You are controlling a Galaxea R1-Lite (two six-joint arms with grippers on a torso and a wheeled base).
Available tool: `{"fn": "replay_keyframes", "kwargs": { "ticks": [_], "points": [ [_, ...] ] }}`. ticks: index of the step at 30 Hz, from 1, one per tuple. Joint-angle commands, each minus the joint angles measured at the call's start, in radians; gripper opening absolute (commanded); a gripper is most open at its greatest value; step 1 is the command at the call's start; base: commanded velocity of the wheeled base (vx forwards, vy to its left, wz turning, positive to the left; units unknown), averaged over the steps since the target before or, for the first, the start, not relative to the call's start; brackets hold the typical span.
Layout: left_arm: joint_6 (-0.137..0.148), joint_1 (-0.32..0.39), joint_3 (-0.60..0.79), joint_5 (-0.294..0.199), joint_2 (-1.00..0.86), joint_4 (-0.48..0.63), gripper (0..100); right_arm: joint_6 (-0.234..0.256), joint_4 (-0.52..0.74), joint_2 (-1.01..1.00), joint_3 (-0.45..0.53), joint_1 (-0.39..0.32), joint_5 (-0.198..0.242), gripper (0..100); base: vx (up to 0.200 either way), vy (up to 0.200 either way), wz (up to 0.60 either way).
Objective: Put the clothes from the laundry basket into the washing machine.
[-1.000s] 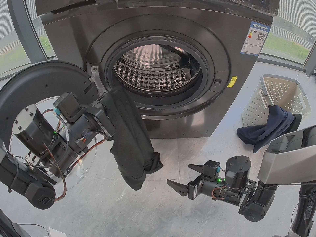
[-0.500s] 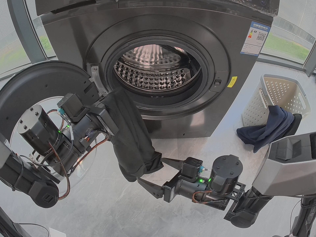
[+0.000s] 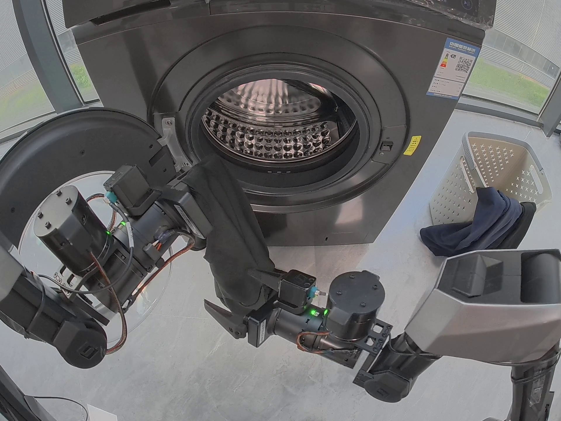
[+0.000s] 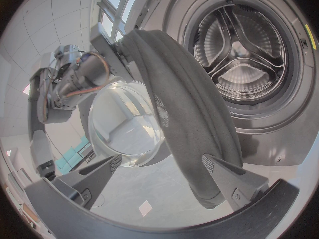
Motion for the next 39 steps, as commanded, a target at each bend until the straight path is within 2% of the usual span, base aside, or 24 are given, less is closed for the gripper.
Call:
{"fn": "replay_keyframes", "kwargs": {
  "ticks": [1, 3, 9, 13, 14, 16, 20, 26, 27, 28, 34, 36, 39],
  "points": [
    [0.0, -0.001, -0.001, 0.0, -0.004, 0.0, 0, -0.006, 0.011, 0.097, -0.09, -0.025, -0.016, 100, 0.0, 0.0, 0.0],
    [0.0, -0.001, -0.001, 0.0, -0.004, 0.0, 0, -0.006, 0.017, 0.106, -0.105, -0.029, -0.021, 100, 0.0, 0.0, 0.0],
    [0.0, -0.001, 0.001, 0.0, -0.007, 0.0, 0, -0.026, 0.051, 0.166, -0.234, -0.056, -0.051, 100, 0.0, 0.0, 0.0],
    [0.0, -0.001, 0.001, 0.0, -0.007, 0.0, 0, -0.026, 0.053, 0.174, -0.26, -0.056, -0.081, 100, 0.0, 0.0, 0.0],
    [0.0, -0.001, 0.001, 0.0, -0.007, 0.0, 0, -0.026, 0.053, 0.177, -0.266, -0.056, -0.088, 0, 0.0, 0.0, 0.0],
    [0.0, -0.001, 0.001, 0.0, -0.006, 0.0, 0, -0.027, 0.053, 0.177, -0.271, -0.061, -0.108, 0, 0.0, 0.0, 0.0],
    [0.0, 0.01, 0.003, 0.0, -0.006, 0.0, 0, -0.027, 0.043, 0.143, -0.234, -0.081, -0.113, 0, 0.0, 0.0, 0.0],
    [0.0, 0.028, 0.003, -0.002, -0.006, 0.0, 0, -0.027, 0.033, -0.042, -0.076, -0.125, -0.113, 0, 0.0, 0.0, 0.0],
    [0.0, 0.028, 0.003, -0.002, -0.006, 0.0, 0, -0.027, 0.033, -0.042, -0.076, -0.125, -0.113, 0, 0.0, 0.0, 0.0],
    [0.0, 0.033, 0.003, -0.003, -0.007, 0.0, 0, -0.026, 0.031, -0.105, -0.019, -0.151, -0.111, 0, 0.0, 0.0, 0.0],
    [0.001, 0.046, 0.015, -0.014, -0.032, 0.001, 0, -0.024, 0.01, -0.265, 0.134, -0.245, -0.104, 0, 0.0, 0.0, 0.0],
    [0.001, 0.052, 0.018, -0.014, -0.038, 0.006, 0, -0.021, 0.008, -0.286, 0.157, -0.256, -0.102, 0, 0.0, 0.0, 0.0],
    [0.004, 0.071, 0.019, -0.02, -0.055, 0.012, 0, -0.017, -0.03, -0.371, 0.258, -0.291, -0.094, 0, 0.0, 0.0, 0.0]
  ]
}}
